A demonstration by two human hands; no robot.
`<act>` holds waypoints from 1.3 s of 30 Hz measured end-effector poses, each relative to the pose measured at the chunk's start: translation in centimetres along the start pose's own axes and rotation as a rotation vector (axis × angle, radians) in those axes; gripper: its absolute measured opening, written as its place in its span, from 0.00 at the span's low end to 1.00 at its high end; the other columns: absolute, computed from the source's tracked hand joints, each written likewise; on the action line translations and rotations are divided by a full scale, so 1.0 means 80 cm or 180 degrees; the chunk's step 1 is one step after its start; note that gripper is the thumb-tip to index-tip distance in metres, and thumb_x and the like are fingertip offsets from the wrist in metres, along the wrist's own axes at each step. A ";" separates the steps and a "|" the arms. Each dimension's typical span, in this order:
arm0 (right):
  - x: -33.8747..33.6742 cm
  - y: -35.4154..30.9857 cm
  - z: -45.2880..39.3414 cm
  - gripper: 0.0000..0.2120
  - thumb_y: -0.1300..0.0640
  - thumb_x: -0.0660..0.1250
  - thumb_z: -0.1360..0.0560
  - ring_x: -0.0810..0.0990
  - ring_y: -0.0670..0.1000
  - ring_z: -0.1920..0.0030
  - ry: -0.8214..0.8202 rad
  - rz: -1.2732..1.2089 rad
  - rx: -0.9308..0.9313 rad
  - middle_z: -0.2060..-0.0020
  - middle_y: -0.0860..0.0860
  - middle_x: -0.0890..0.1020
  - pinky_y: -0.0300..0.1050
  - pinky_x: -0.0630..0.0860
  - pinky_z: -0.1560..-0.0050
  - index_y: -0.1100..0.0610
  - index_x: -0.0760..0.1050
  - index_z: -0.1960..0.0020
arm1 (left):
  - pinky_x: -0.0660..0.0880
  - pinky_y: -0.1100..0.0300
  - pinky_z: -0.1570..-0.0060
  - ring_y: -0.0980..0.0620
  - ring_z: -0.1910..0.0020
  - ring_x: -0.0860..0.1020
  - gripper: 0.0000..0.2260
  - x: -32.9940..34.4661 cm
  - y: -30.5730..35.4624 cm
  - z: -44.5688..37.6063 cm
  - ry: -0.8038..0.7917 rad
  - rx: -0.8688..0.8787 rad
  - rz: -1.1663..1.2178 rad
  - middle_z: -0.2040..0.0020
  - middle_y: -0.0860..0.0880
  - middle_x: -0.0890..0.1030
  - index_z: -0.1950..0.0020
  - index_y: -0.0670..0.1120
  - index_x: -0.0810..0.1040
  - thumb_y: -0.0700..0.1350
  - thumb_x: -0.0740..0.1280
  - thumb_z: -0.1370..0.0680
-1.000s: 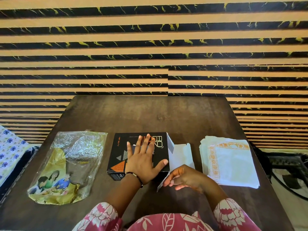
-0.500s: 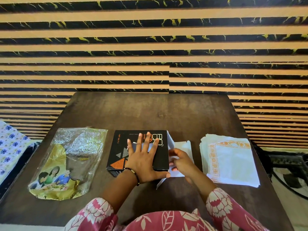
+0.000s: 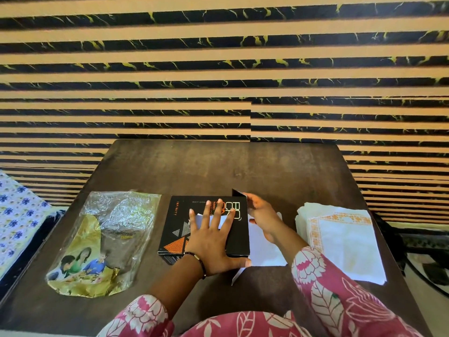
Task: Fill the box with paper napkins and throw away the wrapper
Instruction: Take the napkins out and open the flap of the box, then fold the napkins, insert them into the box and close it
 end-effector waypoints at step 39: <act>-0.151 0.118 0.119 0.51 0.33 0.66 0.37 0.54 0.60 0.25 0.0765 0.3713 -0.0001 0.24 0.52 0.50 0.61 0.52 0.27 0.54 0.46 0.25 | 0.35 0.32 0.32 0.43 0.26 0.34 0.52 -0.006 -0.031 -0.028 0.0037 0.0131 -0.0075 0.23 0.48 0.36 0.26 0.56 0.37 0.80 0.52 0.42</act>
Point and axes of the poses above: each hand's wrist, its own z-axis away from the middle knuckle, its own x-axis out of the palm, y = z × x, the point moved 5 cm from there along -z, towards the middle knuckle
